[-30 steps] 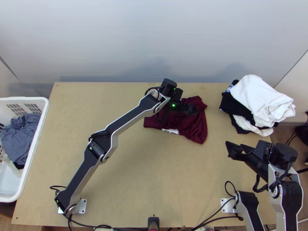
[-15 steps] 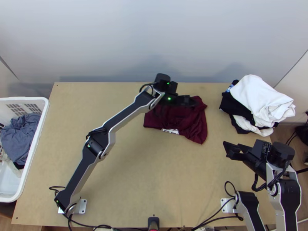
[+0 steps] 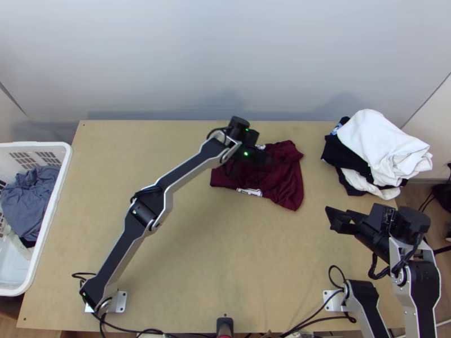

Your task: Fold the t-shirt

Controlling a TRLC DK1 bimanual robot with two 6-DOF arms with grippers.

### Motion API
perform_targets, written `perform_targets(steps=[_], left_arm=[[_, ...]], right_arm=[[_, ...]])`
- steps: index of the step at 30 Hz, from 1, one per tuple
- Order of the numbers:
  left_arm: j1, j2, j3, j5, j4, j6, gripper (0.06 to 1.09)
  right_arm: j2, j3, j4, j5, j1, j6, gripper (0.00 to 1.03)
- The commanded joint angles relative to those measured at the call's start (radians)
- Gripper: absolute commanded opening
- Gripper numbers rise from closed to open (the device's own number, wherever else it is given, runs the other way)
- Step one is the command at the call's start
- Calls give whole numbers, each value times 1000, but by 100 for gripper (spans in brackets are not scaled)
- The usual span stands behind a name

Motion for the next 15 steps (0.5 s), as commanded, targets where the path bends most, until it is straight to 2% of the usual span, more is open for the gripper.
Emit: perform_targets(steps=[1,3,5,9,15], left_arm=[[-60,42,0,-67,-29,160,9],[-77,54,0,-77,-29,194,9],[-100,69,3,-140,-29,246,9],[-118,88,9,-162,-27,292,9],[-155,69,25,-175,31,265,9]], right_arm=[[7,7,0,-3,5,2,99],[10,11,0,-4,5,2,99],[15,15,0,-6,5,3,99],[23,16,-2,-7,5,5,99],[43,11,0,-9,9,5,99]])
